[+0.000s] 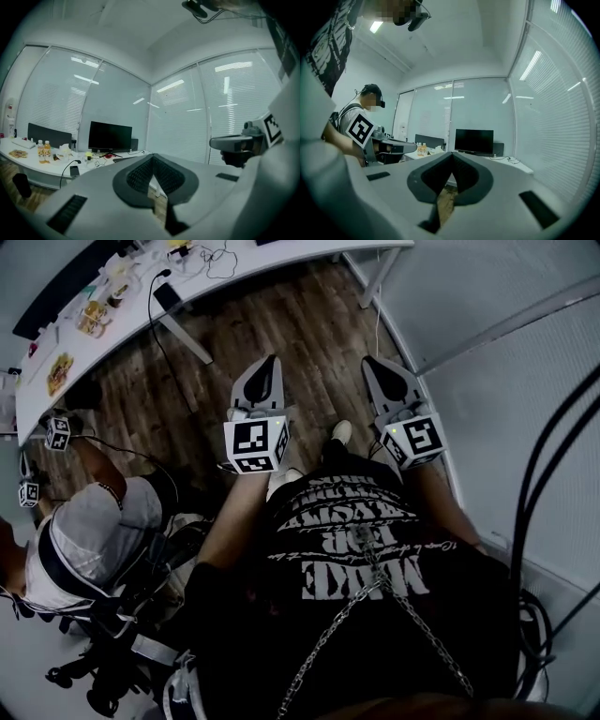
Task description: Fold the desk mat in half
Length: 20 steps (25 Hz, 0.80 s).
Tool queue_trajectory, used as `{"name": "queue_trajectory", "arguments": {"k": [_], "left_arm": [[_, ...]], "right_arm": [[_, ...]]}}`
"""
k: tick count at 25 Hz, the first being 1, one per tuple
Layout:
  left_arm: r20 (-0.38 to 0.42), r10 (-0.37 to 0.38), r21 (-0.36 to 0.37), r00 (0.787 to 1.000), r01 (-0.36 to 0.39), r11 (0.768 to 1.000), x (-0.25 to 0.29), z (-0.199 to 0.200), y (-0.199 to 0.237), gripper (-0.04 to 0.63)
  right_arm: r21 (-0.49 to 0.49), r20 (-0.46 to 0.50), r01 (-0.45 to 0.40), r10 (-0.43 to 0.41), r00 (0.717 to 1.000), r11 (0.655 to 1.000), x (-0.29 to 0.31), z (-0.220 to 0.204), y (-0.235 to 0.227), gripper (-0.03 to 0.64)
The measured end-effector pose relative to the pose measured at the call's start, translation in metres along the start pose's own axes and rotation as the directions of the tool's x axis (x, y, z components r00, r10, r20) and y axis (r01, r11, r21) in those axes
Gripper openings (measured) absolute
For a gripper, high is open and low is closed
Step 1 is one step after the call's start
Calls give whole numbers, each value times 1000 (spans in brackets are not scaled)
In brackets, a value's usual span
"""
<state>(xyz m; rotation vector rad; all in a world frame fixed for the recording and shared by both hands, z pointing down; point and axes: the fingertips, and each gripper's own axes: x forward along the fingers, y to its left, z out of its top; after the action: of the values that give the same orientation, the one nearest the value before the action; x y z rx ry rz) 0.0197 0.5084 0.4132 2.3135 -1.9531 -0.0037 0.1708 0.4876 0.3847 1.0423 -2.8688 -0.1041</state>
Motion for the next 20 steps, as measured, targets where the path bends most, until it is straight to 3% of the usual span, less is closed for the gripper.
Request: {"name": "queue_trajectory", "arguments": {"k": [6, 12, 20], "left_arm": [[-23, 9, 31, 1000, -8, 999, 48, 1, -3, 6], [-49, -18, -6, 999, 17, 1000, 106, -6, -14, 6], [-52, -17, 14, 998, 18, 1000, 175, -1, -23, 7]], "right_arm": [[65, -4, 3, -3, 1000, 998, 28, -11, -53, -2], [112, -23, 2, 1, 1000, 994, 48, -21, -99, -2], [135, 8, -60, 59, 998, 989, 78, -25, -148, -2]]}}
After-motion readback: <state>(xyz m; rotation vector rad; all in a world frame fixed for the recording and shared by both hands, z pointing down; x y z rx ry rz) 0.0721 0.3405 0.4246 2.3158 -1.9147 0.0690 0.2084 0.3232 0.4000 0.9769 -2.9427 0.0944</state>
